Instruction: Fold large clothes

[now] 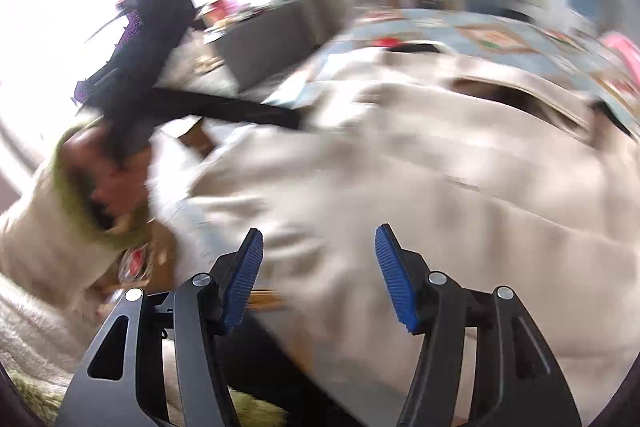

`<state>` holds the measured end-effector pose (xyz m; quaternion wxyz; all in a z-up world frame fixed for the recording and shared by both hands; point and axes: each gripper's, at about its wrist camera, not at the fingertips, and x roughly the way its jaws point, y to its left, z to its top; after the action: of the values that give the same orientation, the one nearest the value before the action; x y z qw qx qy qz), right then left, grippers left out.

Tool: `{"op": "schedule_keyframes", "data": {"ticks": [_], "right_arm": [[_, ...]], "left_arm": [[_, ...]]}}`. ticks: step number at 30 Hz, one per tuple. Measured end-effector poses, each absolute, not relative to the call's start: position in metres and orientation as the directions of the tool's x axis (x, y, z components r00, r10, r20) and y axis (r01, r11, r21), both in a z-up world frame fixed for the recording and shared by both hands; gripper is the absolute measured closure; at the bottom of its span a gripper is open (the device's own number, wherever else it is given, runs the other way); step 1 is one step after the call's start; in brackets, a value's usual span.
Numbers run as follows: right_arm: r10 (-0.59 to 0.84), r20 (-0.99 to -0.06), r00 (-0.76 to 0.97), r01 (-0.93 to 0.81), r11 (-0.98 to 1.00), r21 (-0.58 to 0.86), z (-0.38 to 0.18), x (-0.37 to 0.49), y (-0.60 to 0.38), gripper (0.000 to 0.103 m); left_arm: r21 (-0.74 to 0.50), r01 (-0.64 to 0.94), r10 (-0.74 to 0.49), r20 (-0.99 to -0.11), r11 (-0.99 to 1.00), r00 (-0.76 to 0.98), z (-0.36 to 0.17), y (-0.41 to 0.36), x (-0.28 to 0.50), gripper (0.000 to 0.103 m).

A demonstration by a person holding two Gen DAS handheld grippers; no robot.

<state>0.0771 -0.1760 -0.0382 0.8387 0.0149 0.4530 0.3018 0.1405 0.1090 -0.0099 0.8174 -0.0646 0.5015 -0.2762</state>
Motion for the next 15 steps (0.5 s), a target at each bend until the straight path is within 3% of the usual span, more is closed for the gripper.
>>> {"op": "schedule_keyframes", "data": {"ticks": [6,9,12,15], "right_arm": [[0.451,-0.787,0.421,-0.367,0.878,0.307,-0.073,0.101,-0.208,0.046],[0.446,-0.788,0.425,-0.369,0.880,0.300,-0.078,0.106,-0.207,0.045],[0.425,-0.796,0.430,-0.379,0.886,0.269,-0.078,0.102,-0.202,0.045],[0.433,-0.794,0.426,-0.376,0.883,0.279,-0.078,0.106,-0.200,0.045]], "left_arm": [[-0.259,0.248,-0.350,-0.809,0.934,0.473,-0.014,0.143,0.118,0.072],[-0.249,0.193,-0.314,-0.806,0.949,0.502,-0.021,0.157,0.121,0.066],[-0.206,0.138,-0.247,-0.843,0.969,0.478,-0.035,0.166,0.135,0.065],[-0.286,0.127,-0.312,-0.837,0.950,0.449,-0.046,0.175,0.150,0.065]]}}
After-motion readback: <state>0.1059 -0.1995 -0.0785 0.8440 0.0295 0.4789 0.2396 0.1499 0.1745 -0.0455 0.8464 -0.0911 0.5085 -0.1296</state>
